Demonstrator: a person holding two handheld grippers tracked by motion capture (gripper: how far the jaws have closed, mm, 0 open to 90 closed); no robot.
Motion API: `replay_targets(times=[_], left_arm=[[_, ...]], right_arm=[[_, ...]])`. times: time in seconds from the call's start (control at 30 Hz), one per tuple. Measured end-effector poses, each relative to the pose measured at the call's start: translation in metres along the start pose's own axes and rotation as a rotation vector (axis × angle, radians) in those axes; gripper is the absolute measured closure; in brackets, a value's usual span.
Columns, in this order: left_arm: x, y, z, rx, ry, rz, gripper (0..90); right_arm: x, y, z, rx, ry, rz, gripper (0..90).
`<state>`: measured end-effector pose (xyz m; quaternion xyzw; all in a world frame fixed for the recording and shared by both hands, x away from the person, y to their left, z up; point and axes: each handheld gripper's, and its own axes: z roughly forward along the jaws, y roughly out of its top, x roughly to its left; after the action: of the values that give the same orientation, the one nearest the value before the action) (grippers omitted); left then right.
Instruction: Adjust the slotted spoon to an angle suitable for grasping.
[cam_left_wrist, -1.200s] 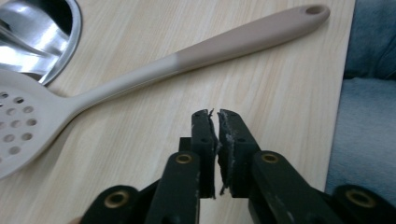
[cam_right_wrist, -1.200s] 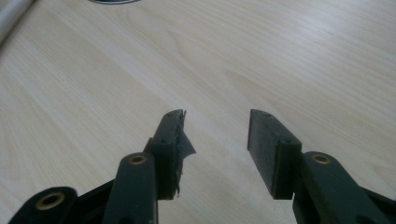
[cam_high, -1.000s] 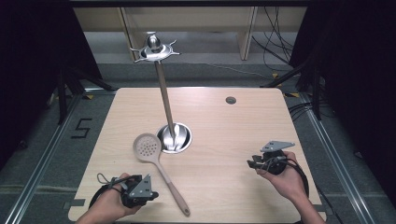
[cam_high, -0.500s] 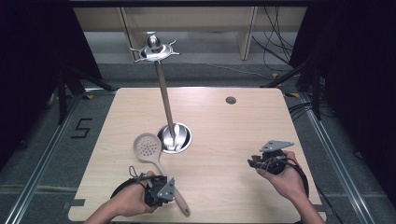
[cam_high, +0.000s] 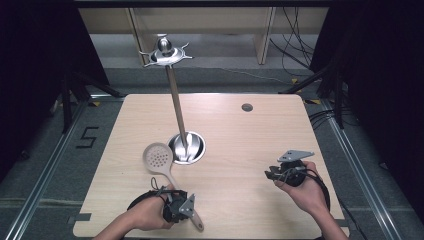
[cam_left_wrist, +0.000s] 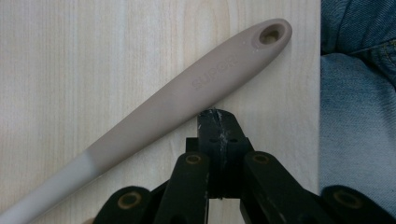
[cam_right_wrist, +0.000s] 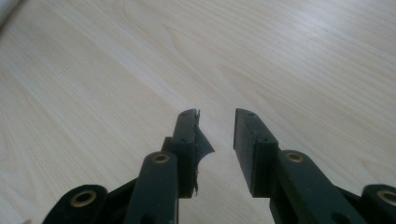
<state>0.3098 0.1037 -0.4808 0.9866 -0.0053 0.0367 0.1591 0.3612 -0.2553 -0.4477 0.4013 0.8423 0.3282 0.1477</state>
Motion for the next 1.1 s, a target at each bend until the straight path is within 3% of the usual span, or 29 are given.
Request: replay_targets(times=[0.07,0.17,0.2,0.27,0.3,0.5,0.57,0.6,0.63,0.8,0.87,0.9,0.93,0.97,1.0,1.03,1.1], left_arm=[[0.001,0.002,0.002,-0.017,0.002,-0.015,89.3],[0.005,0.007,0.004,-0.017,0.01,0.001,89.3],[0.005,0.009,0.005,-0.032,0.011,-0.015,89.3],[0.01,0.013,0.006,-0.023,0.014,-0.001,89.2],[0.012,0.015,0.007,-0.027,0.015,-0.002,89.2],[0.022,0.025,0.008,-0.059,0.022,-0.024,89.2],[0.023,0.024,0.006,-0.068,0.035,-0.015,88.9],[0.021,0.023,0.005,-0.099,0.039,-0.043,86.5],[0.021,0.021,0.002,-0.094,0.05,-0.032,86.5],[0.01,-0.002,-0.018,-0.187,0.093,-0.084,74.4],[0.006,-0.014,-0.023,-0.248,0.111,-0.122,65.4],[0.007,-0.02,-0.027,-0.245,0.135,-0.116,60.2],[0.007,-0.025,-0.029,-0.258,0.147,-0.135,54.7],[0.009,-0.029,-0.03,-0.263,0.144,-0.142,49.7],[0.01,-0.033,-0.033,-0.244,0.167,-0.152,46.3],[0.01,-0.035,-0.034,-0.283,0.171,-0.197,43.0],[0.013,-0.037,-0.036,-0.323,0.154,-0.23,37.7]], right_arm=[[-0.001,-0.001,0.002,-0.029,-0.007,-0.003,70.3],[-0.001,-0.001,0.002,-0.025,-0.006,0.006,70.3],[0.0,-0.001,0.001,-0.018,-0.001,0.02,70.2],[-0.001,-0.001,0.003,-0.04,-0.009,0.001,70.2],[-0.002,0.0,0.0,-0.006,-0.001,-0.005,70.2],[-0.002,0.0,-0.002,0.0,0.002,0.011,69.9],[-0.001,0.0,-0.003,0.004,0.003,0.013,69.7],[-0.002,-0.001,-0.003,0.006,-0.001,0.005,69.4],[-0.002,-0.001,-0.003,0.005,-0.001,0.006,69.1],[-0.004,-0.002,-0.004,-0.021,-0.007,-0.003,66.6],[-0.003,-0.003,-0.006,-0.009,-0.002,0.026,65.6],[-0.003,-0.003,-0.005,-0.011,-0.001,0.04,65.2],[-0.005,-0.005,-0.004,-0.015,-0.006,0.024,64.9],[-0.006,-0.005,-0.004,-0.017,-0.01,0.024,64.6],[-0.008,-0.006,-0.004,-0.014,-0.009,0.022,64.3],[-0.007,-0.006,-0.004,-0.006,-0.006,0.043,64.0],[-0.009,-0.007,-0.004,-0.009,-0.011,0.027,63.5]])
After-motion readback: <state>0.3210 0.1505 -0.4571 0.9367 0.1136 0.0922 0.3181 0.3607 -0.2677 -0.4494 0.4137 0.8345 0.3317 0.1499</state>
